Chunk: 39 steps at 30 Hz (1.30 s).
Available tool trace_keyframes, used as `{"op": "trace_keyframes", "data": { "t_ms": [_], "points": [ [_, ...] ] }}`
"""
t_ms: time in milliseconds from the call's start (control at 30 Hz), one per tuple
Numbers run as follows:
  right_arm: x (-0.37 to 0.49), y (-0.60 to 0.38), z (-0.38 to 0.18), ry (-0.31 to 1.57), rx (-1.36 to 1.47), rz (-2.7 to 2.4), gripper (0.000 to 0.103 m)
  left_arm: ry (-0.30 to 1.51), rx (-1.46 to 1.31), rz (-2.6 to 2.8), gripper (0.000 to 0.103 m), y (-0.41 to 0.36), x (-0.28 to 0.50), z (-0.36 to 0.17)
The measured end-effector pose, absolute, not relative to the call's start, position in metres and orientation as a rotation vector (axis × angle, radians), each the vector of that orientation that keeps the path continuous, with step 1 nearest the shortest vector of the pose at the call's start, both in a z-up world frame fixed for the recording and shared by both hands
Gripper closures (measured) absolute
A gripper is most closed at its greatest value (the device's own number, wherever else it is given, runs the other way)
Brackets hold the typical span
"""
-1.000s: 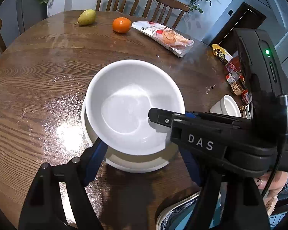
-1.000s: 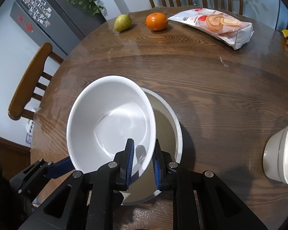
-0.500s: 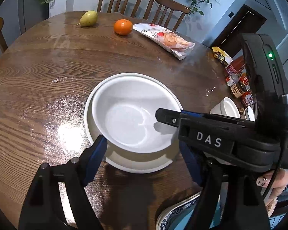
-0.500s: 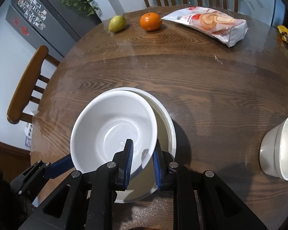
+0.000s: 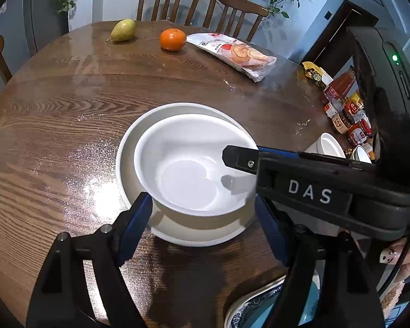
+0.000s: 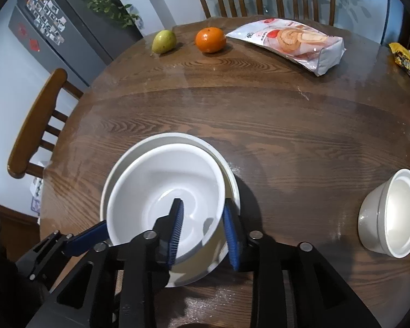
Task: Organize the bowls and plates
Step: 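Lower the medium bowl into the large bowl and open the right gripper, then move the right gripper to the rim of the small white ramekin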
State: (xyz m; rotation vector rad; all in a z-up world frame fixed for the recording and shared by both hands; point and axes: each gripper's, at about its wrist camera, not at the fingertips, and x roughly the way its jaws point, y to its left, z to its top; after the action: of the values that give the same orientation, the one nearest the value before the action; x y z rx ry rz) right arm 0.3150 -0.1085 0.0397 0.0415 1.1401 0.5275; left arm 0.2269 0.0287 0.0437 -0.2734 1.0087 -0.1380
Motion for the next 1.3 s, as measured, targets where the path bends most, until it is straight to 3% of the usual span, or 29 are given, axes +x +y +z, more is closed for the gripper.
{"op": "trace_keyframes", "data": {
  "t_ms": [267,400,767,900,1300],
  "points": [
    [0.314,-0.109,0.042,1.133,0.039,0.523,0.068,0.994,-0.273,-0.147,0.026,0.028,0.224,0.047],
    [0.311,-0.111,0.048,1.100,0.032,0.506,0.053,0.981,-0.255,-0.150,0.026,0.024,0.220,0.050],
    [0.302,-0.121,0.066,1.031,0.037,0.486,0.051,0.965,-0.262,-0.168,0.026,0.021,0.217,0.053],
    [0.299,-0.122,0.070,1.011,0.039,0.488,0.043,0.955,-0.267,-0.171,0.026,0.020,0.217,0.055],
    [0.294,-0.131,0.077,0.982,0.059,0.479,0.038,0.935,-0.268,-0.184,0.025,0.015,0.214,0.057]
  ]
}}
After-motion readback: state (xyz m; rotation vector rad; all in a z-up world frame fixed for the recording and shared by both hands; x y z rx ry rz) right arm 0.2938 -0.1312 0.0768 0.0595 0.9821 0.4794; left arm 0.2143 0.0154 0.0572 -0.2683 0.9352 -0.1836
